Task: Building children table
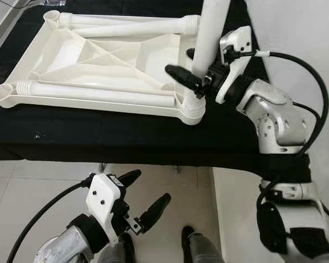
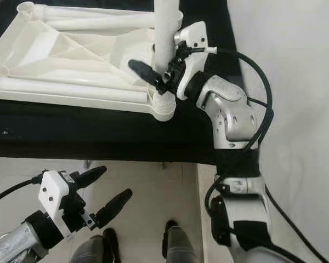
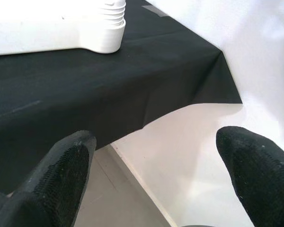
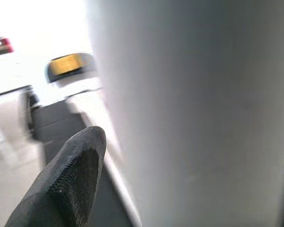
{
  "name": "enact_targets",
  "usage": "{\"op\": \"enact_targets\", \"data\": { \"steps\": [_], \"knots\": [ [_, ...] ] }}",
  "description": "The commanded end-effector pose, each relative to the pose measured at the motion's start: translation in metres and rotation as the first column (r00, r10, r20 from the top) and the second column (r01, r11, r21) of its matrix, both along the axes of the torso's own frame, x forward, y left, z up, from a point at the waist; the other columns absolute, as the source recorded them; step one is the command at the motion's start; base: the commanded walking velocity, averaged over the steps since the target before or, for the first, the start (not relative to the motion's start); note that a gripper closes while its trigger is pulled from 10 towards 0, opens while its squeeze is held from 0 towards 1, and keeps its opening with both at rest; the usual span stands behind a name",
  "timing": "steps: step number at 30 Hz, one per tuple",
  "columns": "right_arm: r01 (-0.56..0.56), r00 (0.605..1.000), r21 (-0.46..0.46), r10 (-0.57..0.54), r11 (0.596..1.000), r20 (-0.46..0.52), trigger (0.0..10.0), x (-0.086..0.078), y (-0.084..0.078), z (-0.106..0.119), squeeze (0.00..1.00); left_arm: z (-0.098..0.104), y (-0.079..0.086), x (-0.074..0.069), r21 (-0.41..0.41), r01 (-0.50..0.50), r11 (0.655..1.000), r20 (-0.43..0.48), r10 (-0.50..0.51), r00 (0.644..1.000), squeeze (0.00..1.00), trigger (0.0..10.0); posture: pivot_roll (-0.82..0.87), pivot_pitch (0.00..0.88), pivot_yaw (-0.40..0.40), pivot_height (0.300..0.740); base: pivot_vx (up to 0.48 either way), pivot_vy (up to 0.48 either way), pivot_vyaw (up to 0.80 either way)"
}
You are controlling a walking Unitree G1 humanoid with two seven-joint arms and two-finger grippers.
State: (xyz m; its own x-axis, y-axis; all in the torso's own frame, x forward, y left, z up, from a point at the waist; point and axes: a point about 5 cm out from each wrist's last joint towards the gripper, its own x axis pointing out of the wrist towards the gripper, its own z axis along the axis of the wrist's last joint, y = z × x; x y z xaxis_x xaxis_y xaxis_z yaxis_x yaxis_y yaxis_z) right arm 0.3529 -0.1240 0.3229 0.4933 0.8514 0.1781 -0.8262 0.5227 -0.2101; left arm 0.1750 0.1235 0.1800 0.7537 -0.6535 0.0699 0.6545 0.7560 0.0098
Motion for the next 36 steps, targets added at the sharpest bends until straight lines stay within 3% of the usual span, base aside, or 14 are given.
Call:
{"op": "enact_targets", "data": {
  "steps": [1, 2, 3, 12, 17, 21, 22, 23, 24, 25, 26, 28, 29, 36],
  "knots": [
    [-0.135, 0.990, -0.022, 0.136, 0.991, 0.022, 10.0, -0.004, 0.014, 0.001, 0.00, -0.004, 0.000, -0.003, 0.006, 0.000, 1.000, -0.025, 0.000, 1.000, 0.00, 10.0, 0.00, 0.343, -0.008, 0.740, 0.000, 0.000, 0.00],
    [-0.158, 0.987, -0.022, 0.158, 0.987, 0.018, 5.8, -0.005, 0.014, 0.001, 0.00, -0.004, 0.000, -0.003, 0.006, 0.000, 1.000, -0.025, 0.000, 1.000, 0.00, 10.0, 0.00, 0.343, -0.008, 0.740, 0.000, 0.000, 0.00],
    [-0.186, 0.982, -0.036, 0.187, 0.982, 0.012, 0.0, -0.004, 0.014, 0.001, 0.00, -0.004, 0.000, -0.003, 0.006, 0.000, 1.000, -0.025, 0.000, 1.000, 0.00, 10.0, 0.00, 0.343, -0.008, 0.740, 0.000, 0.000, 0.00],
    [-0.237, 0.971, -0.123, 0.241, 0.964, 0.016, 0.0, 0.008, 0.014, 0.005, 0.00, -0.004, 0.000, -0.004, 0.005, 0.000, 1.000, -0.025, 0.000, 1.000, 0.00, 10.0, 0.00, 0.350, -0.006, 0.740, 0.000, 0.000, 0.00],
    [-0.124, 0.992, -0.113, 0.125, 0.986, 0.004, 0.0, 0.017, 0.011, 0.001, 0.00, -0.004, 0.000, -0.004, 0.003, 0.001, 1.000, -0.026, 0.000, 1.000, 0.00, 10.0, -0.02, 0.353, -0.010, 0.740, 0.000, 0.000, 0.00],
    [0.016, 0.998, -0.087, -0.021, 0.996, -0.061, 0.0, 0.017, 0.006, -0.020, 0.00, -0.004, -0.001, -0.006, 0.000, 0.001, 1.000, -0.027, -0.001, 1.000, 0.00, 10.0, -0.03, 0.355, -0.023, 0.740, 0.000, 0.000, 0.00],
    [0.112, 0.985, -0.099, -0.124, 0.989, -0.122, 0.0, 0.010, 0.007, -0.040, 0.00, -0.004, -0.001, -0.006, -0.001, 0.000, 1.000, -0.028, 0.000, 1.000, 0.00, 10.0, -0.03, 0.355, -0.024, 0.740, 0.000, 0.000, 0.00],
    [0.112, 0.985, -0.099, -0.124, 0.989, -0.122, 0.0, 0.010, 0.007, -0.040, 0.00, -0.004, -0.001, -0.006, -0.001, 0.000, 1.000, -0.028, 0.000, 1.000, 0.00, 10.0, -0.03, 0.355, -0.024, 0.740, 0.000, 0.000, 0.00],
    [0.254, 0.948, -0.120, -0.271, 0.960, -0.166, 0.0, 0.005, 0.006, -0.058, 0.00, -0.004, -0.001, -0.007, -0.002, -0.001, 1.000, -0.028, 0.001, 1.000, 0.00, 10.0, -0.03, 0.361, -0.040, 0.740, 0.000, 0.000, 0.00],
    [0.531, 0.808, -0.155, -0.553, 0.833, -0.204, 0.0, 0.002, -0.002, -0.077, 0.00, -0.004, -0.001, -0.008, -0.002, -0.001, 1.000, -0.028, 0.001, 1.000, 0.00, 10.0, -0.02, 0.360, -0.048, 0.740, 0.000, 0.000, 0.00],
    [0.531, 0.808, -0.155, -0.553, 0.833, -0.204, 0.0, 0.002, -0.002, -0.077, 0.00, -0.004, -0.001, -0.008, -0.002, -0.001, 1.000, -0.028, 0.001, 1.000, 0.00, 10.0, -0.02, 0.360, -0.048, 0.740, 0.000, 0.000, 0.00],
    [0.713, 0.636, -0.207, -0.742, 0.670, -0.211, 0.0, -0.043, 0.005, -0.108, 0.00, -0.003, -0.001, -0.008, -0.002, -0.004, 1.000, -0.027, 0.004, 1.000, 0.00, 10.0, -0.01, 0.361, -0.030, 0.740, 0.000, 0.000, 0.00],
    [0.734, 0.605, -0.192, -0.756, 0.651, -0.250, 0.0, -0.057, 0.015, -0.114, 0.00, -0.003, 0.000, -0.007, 0.000, -0.006, 1.000, -0.026, 0.006, 1.000, 0.00, 10.0, -0.04, 0.377, -0.024, 0.740, 0.000, 0.000, 0.00],
    [0.735, 0.604, -0.145, -0.738, 0.662, -0.301, 0.0, -0.058, 0.036, -0.115, 0.00, -0.005, 0.001, -0.004, 0.004, -0.004, 1.000, -0.028, 0.004, 1.000, 0.00, 10.0, -0.03, 0.346, -0.016, 0.740, 0.000, 0.000, 0.00]
  ]
}}
